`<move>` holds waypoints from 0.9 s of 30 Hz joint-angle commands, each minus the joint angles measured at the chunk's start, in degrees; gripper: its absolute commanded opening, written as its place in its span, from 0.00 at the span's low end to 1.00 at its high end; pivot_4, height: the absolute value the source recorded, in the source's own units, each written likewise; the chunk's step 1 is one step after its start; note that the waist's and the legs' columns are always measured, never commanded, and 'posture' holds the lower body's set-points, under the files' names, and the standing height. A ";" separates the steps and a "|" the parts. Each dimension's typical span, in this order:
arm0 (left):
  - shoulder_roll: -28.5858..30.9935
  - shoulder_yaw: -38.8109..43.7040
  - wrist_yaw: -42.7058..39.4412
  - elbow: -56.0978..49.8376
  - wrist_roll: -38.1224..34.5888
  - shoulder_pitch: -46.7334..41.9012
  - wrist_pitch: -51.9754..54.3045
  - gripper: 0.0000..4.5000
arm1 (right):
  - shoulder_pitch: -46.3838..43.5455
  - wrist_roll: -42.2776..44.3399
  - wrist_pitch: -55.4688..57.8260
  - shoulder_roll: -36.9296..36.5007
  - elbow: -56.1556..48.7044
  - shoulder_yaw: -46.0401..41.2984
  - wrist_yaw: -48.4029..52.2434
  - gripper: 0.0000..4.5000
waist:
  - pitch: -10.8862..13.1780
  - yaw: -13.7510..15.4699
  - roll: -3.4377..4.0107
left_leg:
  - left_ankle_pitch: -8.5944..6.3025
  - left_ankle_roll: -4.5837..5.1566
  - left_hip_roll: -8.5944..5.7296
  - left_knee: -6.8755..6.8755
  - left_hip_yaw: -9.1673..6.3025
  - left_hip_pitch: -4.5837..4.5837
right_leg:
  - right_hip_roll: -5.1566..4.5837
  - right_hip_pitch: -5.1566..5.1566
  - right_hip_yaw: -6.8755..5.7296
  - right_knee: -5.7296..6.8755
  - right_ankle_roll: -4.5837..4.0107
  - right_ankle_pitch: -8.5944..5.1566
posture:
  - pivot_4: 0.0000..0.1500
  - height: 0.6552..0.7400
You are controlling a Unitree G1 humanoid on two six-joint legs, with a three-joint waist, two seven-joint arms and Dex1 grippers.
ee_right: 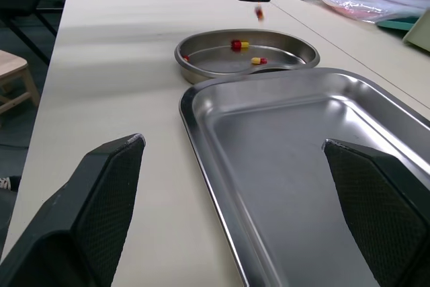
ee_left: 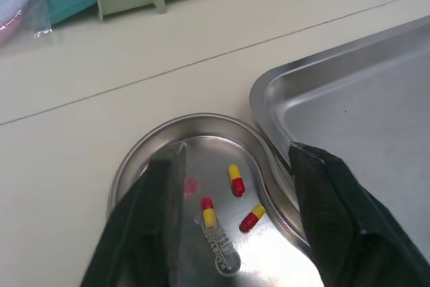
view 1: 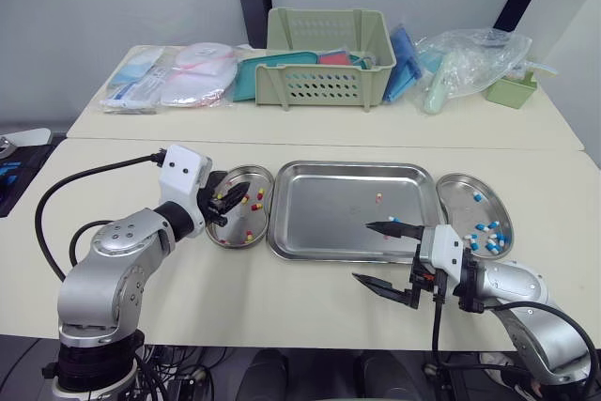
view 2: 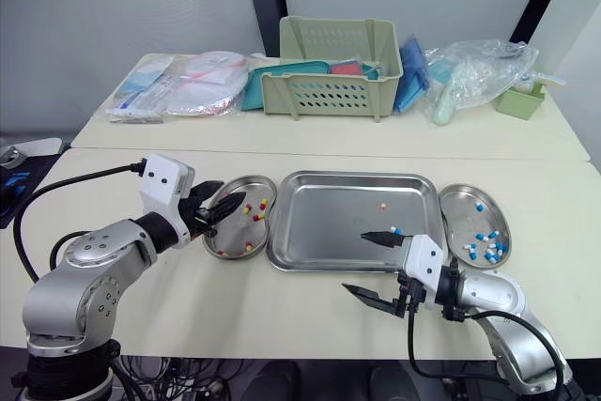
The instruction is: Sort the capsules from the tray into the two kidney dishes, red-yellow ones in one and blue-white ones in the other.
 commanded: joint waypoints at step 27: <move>9.54 22.93 -11.40 32.23 -0.54 19.40 -33.93 1.00 | 22.28 6.96 5.47 -8.13 6.18 -43.76 -0.21 1.00 | 0.01 -0.18 0.00 | -0.02 0.03 0.01 -0.21 0.15 0.09 | -0.01 -0.02 0.09 -0.08 -0.03 -0.01 | 1.00 1.00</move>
